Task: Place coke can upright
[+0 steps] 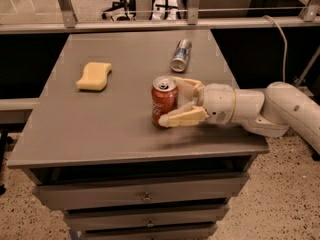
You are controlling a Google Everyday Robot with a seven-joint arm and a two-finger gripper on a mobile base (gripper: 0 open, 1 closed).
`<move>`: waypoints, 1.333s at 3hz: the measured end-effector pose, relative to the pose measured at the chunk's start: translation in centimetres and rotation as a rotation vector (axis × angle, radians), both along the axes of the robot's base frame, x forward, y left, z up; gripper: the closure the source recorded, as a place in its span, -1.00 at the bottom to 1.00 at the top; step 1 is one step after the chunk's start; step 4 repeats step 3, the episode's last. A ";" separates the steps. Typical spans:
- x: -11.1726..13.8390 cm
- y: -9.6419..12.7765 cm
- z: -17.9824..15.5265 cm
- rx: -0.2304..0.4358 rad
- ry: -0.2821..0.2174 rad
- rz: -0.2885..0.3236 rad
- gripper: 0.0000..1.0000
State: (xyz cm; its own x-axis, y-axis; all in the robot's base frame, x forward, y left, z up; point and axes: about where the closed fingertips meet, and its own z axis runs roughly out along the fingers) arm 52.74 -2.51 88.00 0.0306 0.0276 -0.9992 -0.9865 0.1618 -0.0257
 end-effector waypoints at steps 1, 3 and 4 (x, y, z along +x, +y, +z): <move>-0.1 -1.5 0.3 -0.040 -0.015 0.001 -1.00; -0.4 -9.4 3.2 -0.171 -0.100 -0.074 -1.00; -0.4 -9.4 3.2 -0.171 -0.100 -0.074 -1.00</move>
Offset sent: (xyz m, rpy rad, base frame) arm -0.0006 -0.1024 0.0361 -0.1977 -0.1051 -0.0308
